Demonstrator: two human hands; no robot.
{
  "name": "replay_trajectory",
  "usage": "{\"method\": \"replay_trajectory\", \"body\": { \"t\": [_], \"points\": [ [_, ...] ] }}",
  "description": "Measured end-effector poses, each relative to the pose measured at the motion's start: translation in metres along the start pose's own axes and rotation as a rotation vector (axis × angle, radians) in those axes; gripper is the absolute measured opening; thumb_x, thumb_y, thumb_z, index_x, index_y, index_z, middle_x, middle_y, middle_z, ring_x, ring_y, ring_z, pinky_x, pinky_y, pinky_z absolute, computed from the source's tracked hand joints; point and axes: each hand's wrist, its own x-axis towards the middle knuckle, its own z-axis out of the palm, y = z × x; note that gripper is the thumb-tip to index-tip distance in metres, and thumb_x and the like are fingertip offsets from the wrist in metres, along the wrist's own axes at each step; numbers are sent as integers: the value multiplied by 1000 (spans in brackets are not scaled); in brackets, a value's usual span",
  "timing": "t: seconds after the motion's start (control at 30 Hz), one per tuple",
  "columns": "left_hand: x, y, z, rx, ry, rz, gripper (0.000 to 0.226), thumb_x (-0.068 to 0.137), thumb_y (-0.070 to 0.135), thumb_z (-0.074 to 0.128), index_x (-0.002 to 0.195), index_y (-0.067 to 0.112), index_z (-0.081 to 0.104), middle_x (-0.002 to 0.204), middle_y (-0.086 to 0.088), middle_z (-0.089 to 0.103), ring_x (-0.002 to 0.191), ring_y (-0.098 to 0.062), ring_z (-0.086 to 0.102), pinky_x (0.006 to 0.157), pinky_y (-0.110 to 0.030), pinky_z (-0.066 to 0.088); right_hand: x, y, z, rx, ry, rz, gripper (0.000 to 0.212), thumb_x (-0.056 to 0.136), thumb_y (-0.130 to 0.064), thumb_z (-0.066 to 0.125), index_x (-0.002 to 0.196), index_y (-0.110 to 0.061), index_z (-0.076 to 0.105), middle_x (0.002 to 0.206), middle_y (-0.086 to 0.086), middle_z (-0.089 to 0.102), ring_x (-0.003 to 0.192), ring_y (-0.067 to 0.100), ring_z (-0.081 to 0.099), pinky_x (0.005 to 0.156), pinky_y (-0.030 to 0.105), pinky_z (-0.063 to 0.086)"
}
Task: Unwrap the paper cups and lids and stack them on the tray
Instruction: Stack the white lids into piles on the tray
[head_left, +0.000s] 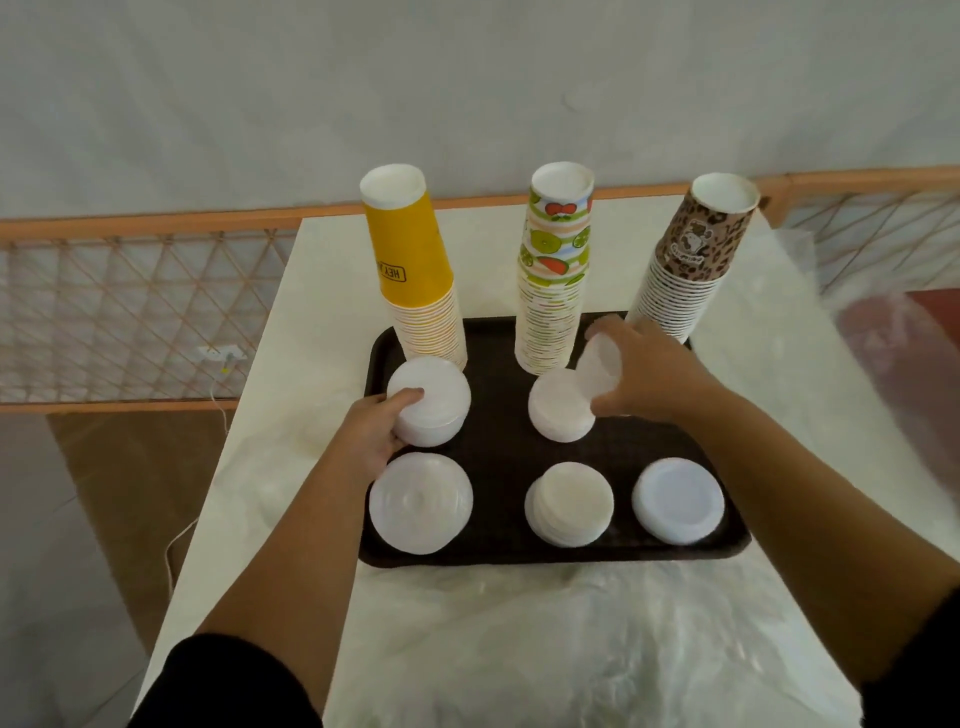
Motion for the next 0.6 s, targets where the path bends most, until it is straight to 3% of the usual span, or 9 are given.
{"method": "replay_trajectory", "body": {
  "t": [0.17, 0.3, 0.6],
  "points": [
    [5, 5, -6, 89, -17, 20, 58, 83, 19, 69, 133, 4, 43, 134, -13, 49, 122, -30, 47, 100, -47, 45, -2, 47, 8, 15, -13, 185, 82, 71, -29, 79, 138, -28, 32, 132, 13, 40, 115, 32, 47, 81, 34, 46],
    [7, 7, -7, 130, -6, 36, 57, 85, 16, 68, 134, 2, 43, 134, -15, 50, 122, -33, 48, 100, -49, 44, 3, 61, 24, 7, -56, 237, 85, 71, -29, 79, 140, -27, 29, 132, 14, 40, 116, 32, 47, 81, 34, 46],
    [11, -1, -5, 209, 3, 114, 50, 87, 17, 66, 129, -2, 48, 130, -15, 53, 120, -30, 51, 96, -41, 47, 18, 60, 53, -3, -6, 373, 96, 71, -26, 82, 142, -16, 17, 136, 20, 39, 126, 40, 40, 96, 47, 47]
  ]
}}
